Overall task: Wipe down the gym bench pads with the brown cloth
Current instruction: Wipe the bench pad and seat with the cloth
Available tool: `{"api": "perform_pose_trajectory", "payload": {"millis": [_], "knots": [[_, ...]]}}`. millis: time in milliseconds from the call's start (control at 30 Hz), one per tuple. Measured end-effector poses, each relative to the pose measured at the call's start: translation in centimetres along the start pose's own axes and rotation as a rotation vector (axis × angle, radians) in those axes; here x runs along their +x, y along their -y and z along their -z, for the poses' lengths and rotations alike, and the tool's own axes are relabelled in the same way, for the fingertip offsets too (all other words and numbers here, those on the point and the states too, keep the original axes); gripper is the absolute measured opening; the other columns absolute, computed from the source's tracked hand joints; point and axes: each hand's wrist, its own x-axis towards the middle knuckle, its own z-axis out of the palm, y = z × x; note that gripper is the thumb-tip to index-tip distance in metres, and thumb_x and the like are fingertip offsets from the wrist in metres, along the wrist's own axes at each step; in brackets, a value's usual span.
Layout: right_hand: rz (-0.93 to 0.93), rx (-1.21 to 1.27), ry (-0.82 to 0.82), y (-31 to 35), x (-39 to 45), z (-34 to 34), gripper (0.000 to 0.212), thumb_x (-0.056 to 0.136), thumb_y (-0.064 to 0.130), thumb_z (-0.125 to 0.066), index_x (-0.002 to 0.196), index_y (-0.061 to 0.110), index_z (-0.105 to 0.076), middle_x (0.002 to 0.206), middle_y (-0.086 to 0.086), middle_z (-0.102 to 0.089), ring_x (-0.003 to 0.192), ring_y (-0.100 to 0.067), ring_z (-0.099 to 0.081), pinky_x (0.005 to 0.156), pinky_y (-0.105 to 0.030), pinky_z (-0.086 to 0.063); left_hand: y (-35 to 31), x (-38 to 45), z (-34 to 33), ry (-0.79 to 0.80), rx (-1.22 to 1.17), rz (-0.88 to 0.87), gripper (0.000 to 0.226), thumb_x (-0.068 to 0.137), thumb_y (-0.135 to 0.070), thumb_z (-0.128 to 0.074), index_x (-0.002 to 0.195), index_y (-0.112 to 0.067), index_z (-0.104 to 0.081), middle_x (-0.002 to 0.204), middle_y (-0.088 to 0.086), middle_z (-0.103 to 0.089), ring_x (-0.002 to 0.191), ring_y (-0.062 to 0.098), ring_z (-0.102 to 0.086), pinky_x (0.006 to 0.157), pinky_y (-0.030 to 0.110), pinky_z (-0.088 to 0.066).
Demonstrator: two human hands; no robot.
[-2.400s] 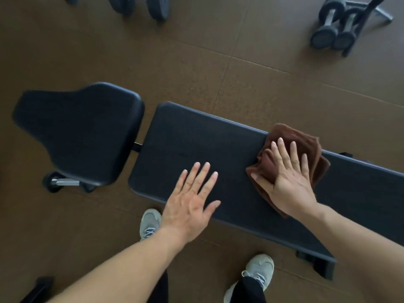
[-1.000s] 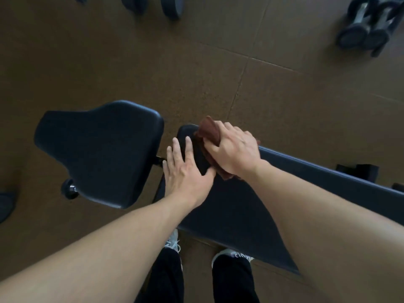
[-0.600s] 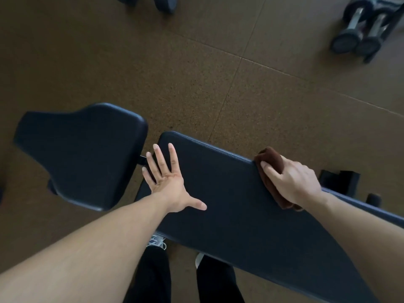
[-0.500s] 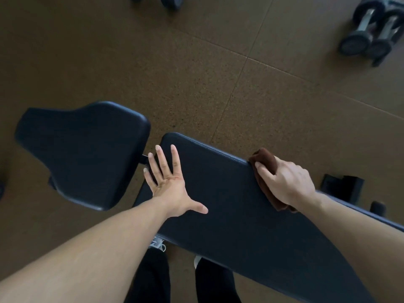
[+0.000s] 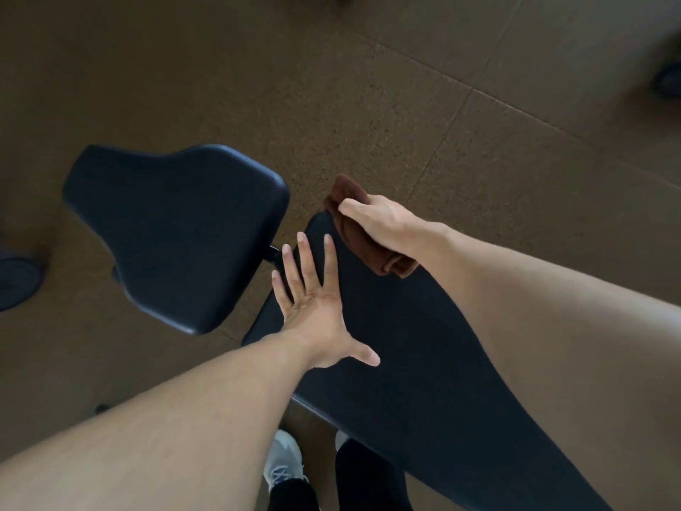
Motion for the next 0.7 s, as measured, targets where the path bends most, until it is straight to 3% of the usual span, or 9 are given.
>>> {"api": "perform_pose_trajectory", "payload": {"millis": [100, 200, 333, 400, 467, 500, 567, 633, 700], "knots": [[0.049, -0.048, -0.026, -0.9, -1.7, 0.2, 0.026, 0.104, 0.046, -0.046, 0.120, 0.031, -0.060, 0.095, 0.010, -0.065, 0.085, -0.013, -0.063, 0.069, -0.030, -0.044, 0.2, -0.1, -0.2, -0.018, 0.006, -0.005, 0.178, 0.041, -0.069, -0.091, 0.133, -0.030, 0.055, 0.131, 0.005, 0.069, 0.125, 0.030, 0.061, 0.116, 0.058, 0.023], [0.086, -0.184, -0.101, -2.4, -4.4, 0.0, 0.037, 0.103, 0.046, -0.050, 0.140, 0.043, -0.052, 0.106, 0.009, -0.063, 0.093, -0.019, -0.061, 0.078, -0.032, -0.042, 0.3, -0.1, -0.3, -0.036, 0.015, 0.000, 0.179, 0.038, -0.069, -0.092, 0.133, -0.031, 0.055, 0.130, 0.005, 0.070, 0.127, 0.030, 0.060, 0.116, 0.057, 0.024], [0.082, -0.348, -0.273, -5.8, -8.7, -0.3, 0.037, 0.101, 0.047, -0.051, 0.138, 0.049, -0.047, 0.104, 0.014, -0.059, 0.092, -0.020, -0.057, 0.080, -0.033, -0.039, 0.4, -0.2, -0.6, -0.068, 0.051, -0.001, 0.180, 0.038, -0.072, -0.091, 0.133, -0.030, 0.055, 0.135, 0.008, 0.066, 0.129, 0.032, 0.056, 0.114, 0.055, 0.025], [0.041, -0.372, -0.351, -7.6, -10.7, -0.4, 0.035, 0.101, 0.046, -0.051, 0.136, 0.047, -0.048, 0.108, 0.014, -0.059, 0.101, -0.023, -0.059, 0.082, -0.034, -0.039, 0.6, -0.1, -0.9, -0.103, 0.065, -0.017, 0.178, 0.039, -0.074, -0.089, 0.137, -0.029, 0.053, 0.141, 0.010, 0.062, 0.134, 0.033, 0.052, 0.114, 0.055, 0.023], [0.016, -0.396, -0.451, -9.7, -12.7, -0.9, 0.038, 0.101, 0.042, -0.052, 0.139, 0.042, -0.049, 0.125, 0.010, -0.062, 0.119, -0.024, -0.058, 0.091, -0.036, -0.039, 1.4, -0.2, -1.3, -0.159, 0.089, -0.055, 0.173, 0.041, -0.081, -0.083, 0.142, -0.029, 0.048, 0.147, 0.010, 0.056, 0.139, 0.033, 0.047, 0.116, 0.052, 0.021], [0.023, -0.426, -0.492, -10.8, -13.8, -1.5, 0.046, 0.100, 0.039, -0.053, 0.145, 0.040, -0.047, 0.141, 0.009, -0.058, 0.132, -0.023, -0.051, 0.102, -0.036, -0.036, 2.1, -0.4, -1.6, -0.194, 0.109, -0.090, 0.167, 0.045, -0.086, -0.077, 0.145, -0.030, 0.045, 0.150, 0.009, 0.054, 0.141, 0.031, 0.045, 0.117, 0.051, 0.020], [0.038, -0.512, -0.536, -13.1, -15.6, -3.2, 0.066, 0.097, 0.043, -0.048, 0.160, 0.034, -0.031, 0.167, 0.010, -0.033, 0.154, -0.017, -0.024, 0.124, -0.034, -0.014, 4.0, -1.0, -2.7, -0.245, 0.155, -0.192, 0.147, 0.060, -0.093, -0.060, 0.149, -0.030, 0.039, 0.154, 0.006, 0.049, 0.143, 0.028, 0.042, 0.121, 0.049, 0.019], [0.023, -0.591, -0.553, -14.9, -17.3, -5.6, 0.081, 0.089, 0.052, -0.034, 0.165, 0.031, -0.017, 0.174, 0.012, -0.009, 0.161, -0.012, 0.002, 0.129, -0.036, 0.004, 6.2, -2.3, -4.5, -0.275, 0.193, -0.284, 0.124, 0.078, -0.089, -0.044, 0.151, -0.027, 0.035, 0.157, 0.003, 0.045, 0.143, 0.025, 0.043, 0.122, 0.046, 0.019], [-0.012, -0.612, -0.547, -15.6, -19.0, -8.4, 0.087, 0.083, 0.056, -0.025, 0.166, 0.033, -0.011, 0.174, 0.014, 0.001, 0.159, -0.011, 0.015, 0.129, -0.038, 0.011, 8.5, -4.1, -7.0, -0.294, 0.204, -0.350, 0.108, 0.088, -0.083, -0.033, 0.153, -0.025, 0.032, 0.157, 0.000, 0.044, 0.143, 0.021, 0.044, 0.122, 0.044, 0.019]]}}
